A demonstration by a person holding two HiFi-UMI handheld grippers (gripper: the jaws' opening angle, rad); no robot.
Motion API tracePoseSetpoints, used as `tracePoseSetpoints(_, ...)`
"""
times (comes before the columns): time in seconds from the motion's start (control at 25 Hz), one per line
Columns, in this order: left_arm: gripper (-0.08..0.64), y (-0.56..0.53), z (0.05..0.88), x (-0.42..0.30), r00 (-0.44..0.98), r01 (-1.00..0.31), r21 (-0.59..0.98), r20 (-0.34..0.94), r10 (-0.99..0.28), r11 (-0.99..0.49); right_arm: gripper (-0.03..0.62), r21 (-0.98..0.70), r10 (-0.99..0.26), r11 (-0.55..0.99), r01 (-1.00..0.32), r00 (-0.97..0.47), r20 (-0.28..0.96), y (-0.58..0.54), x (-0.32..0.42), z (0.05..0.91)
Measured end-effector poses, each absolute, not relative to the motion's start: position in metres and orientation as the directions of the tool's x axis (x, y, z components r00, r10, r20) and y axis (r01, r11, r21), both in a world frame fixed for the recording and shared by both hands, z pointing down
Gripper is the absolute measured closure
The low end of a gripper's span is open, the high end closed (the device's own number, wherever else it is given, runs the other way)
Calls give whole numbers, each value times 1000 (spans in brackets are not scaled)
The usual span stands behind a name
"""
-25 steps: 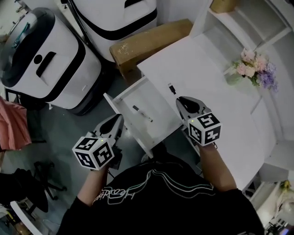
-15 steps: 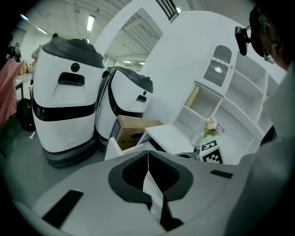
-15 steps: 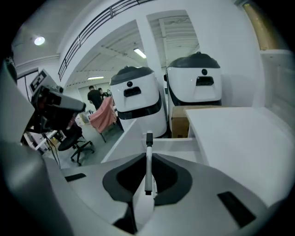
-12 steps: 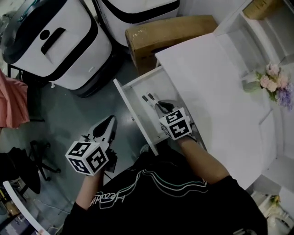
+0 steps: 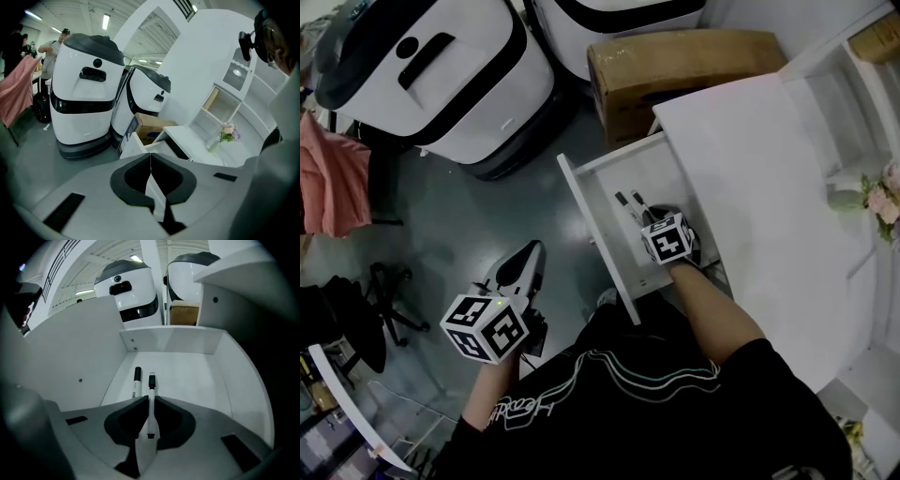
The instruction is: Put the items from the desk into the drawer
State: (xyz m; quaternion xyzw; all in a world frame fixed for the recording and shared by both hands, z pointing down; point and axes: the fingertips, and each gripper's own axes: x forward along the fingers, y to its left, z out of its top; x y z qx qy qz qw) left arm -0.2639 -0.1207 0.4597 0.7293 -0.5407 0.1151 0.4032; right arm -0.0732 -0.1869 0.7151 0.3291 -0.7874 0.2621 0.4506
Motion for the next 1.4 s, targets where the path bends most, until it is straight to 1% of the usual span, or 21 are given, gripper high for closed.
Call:
tracePoseSetpoints(0.16,539,-123,462,-270,382,-885,458,611,-693,-84,528,-116,-268,636,-763,-359,894,-188,-72,730)
tracePoseSetpoints(0.28,540,-127,463,-274,374,-892,443,617,-692,-87,526,-141,-252,627,-766,-371,894,-187,-73,735)
tracePoseSetpoints(0.32,538,-128,463,-275,374,-894,438,618,-691,-91,512,-153,-251,620,-770,-380,890,-188,-74,734)
tracePoseSetpoints(0.36,539,-129,462,-275,376,-895,436,618,-691,-97,459,-164,-253,612,-774,-389,886,-188,-74,732)
tracePoseSetpoints(0.4,538,-131,462,-274,380,-894,437,615,-690,-103,421,-174,-260,604,-777,-399,879,-189,-74,729)
tracePoseSetpoints(0.6,538,-131,456,-256,428,-878,454,601,-675,-153,399,-235,-320,557,-796,-467,824,-183,-73,689)
tracePoseSetpoints(0.92,538,-122,429,-208,549,-826,468,538,-640,-315,402,-378,-432,508,-774,-609,665,-148,-51,577)
tracePoseSetpoints(1.08,538,-107,416,-180,610,-788,471,510,-606,-397,439,-442,-530,471,-763,-646,550,-107,-29,510)
tracePoseSetpoints(1.2,538,-93,404,-159,657,-752,469,488,-574,-463,482,-412,-617,479,-775,-631,471,-80,-7,464)
tracePoseSetpoints(1.28,538,-81,391,-144,687,-726,463,468,-556,-508,493,-409,-646,488,-771,-634,425,-63,6,438)
tracePoseSetpoints(1.4,538,-62,368,-123,731,-682,445,430,-530,-580,514,-430,-673,525,-734,-667,318,-38,20,394)
